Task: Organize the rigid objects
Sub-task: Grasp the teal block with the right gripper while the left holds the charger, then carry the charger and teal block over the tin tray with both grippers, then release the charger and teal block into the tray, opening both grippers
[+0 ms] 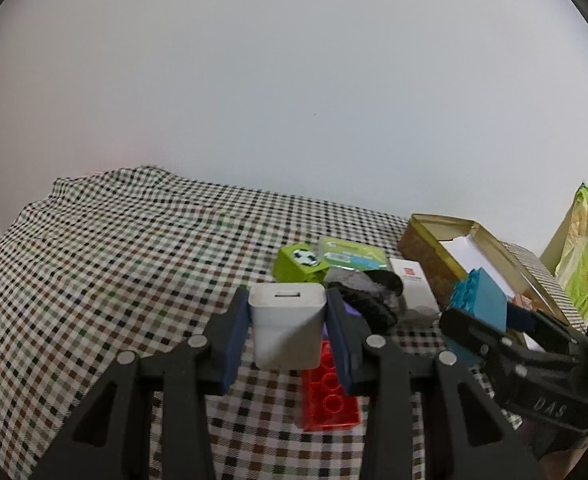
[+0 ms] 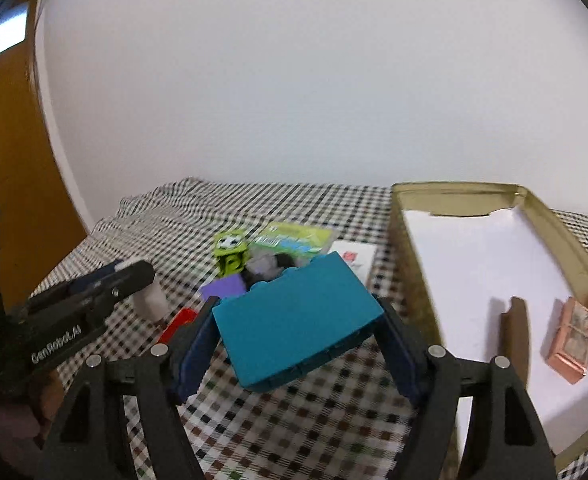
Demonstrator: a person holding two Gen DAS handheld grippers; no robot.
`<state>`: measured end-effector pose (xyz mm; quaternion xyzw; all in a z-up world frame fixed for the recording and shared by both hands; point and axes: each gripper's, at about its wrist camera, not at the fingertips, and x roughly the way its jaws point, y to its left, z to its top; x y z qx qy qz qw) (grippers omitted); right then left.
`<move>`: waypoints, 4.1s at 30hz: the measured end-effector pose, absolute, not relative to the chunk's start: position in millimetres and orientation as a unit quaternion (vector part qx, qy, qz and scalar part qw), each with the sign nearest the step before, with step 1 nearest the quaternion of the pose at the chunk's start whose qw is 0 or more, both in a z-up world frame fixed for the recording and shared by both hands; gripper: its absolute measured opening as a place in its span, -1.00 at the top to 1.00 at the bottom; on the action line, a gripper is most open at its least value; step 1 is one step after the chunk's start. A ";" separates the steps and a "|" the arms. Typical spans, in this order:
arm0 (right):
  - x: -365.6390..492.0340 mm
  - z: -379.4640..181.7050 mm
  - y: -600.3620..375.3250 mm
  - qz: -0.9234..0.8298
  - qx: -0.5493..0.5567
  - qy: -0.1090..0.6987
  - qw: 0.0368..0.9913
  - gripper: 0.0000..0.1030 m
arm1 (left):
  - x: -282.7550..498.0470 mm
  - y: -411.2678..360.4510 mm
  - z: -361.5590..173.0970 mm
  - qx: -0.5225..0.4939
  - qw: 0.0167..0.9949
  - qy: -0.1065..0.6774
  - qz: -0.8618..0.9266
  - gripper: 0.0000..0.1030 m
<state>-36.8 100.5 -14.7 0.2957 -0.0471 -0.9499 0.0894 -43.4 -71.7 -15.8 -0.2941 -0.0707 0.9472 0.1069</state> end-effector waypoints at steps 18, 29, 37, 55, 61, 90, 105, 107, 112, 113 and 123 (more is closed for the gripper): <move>-21.3 8.5 173.7 -0.970 0.237 -0.056 -0.003 -0.49 | -44.7 -0.6 6.7 -0.261 0.165 -0.051 0.950 0.29; -17.0 15.2 248.7 -0.966 0.230 -0.099 -0.063 -0.49 | -48.1 62.4 19.2 -0.251 0.208 -0.035 0.945 0.29; -24.6 6.6 294.1 -0.955 0.252 -0.123 -0.096 -0.49 | -56.3 123.2 18.5 -0.260 0.238 -0.017 0.936 0.29; -38.6 -5.1 307.8 -0.942 0.292 -0.142 -0.087 -0.49 | -69.5 157.8 -13.0 -0.315 0.208 0.034 0.925 0.29; -36.2 -5.7 304.6 -0.942 0.294 -0.140 -0.084 -0.49 | -72.5 156.6 -19.4 -0.324 0.198 0.042 0.924 0.29; -45.1 -13.3 300.8 -0.940 0.297 -0.154 -0.066 -0.60 | -59.5 154.1 -15.3 -0.277 0.177 0.063 0.942 -0.79; -16.3 -2.7 324.3 -0.945 0.218 -0.216 -0.113 -0.61 | -62.1 96.2 -9.6 -0.263 0.113 0.011 0.958 -0.85; -14.0 -1.2 322.8 -0.947 0.207 -0.211 -0.125 -0.61 | -61.0 89.7 -9.3 -0.259 0.103 0.010 0.960 -0.85; -3.6 1.7 326.6 -0.949 0.176 -0.214 -0.149 -0.61 | -60.7 76.8 -16.8 -0.266 0.083 0.016 0.960 -0.85; -2.8 1.0 326.9 -0.949 0.175 -0.214 -0.154 -0.61 | -61.0 77.0 -18.2 -0.268 0.081 0.019 0.960 -0.85; 4.4 2.6 306.9 -0.958 0.146 -0.157 -0.193 -0.61 | -55.3 73.0 -17.4 -0.272 0.084 0.012 0.959 -0.85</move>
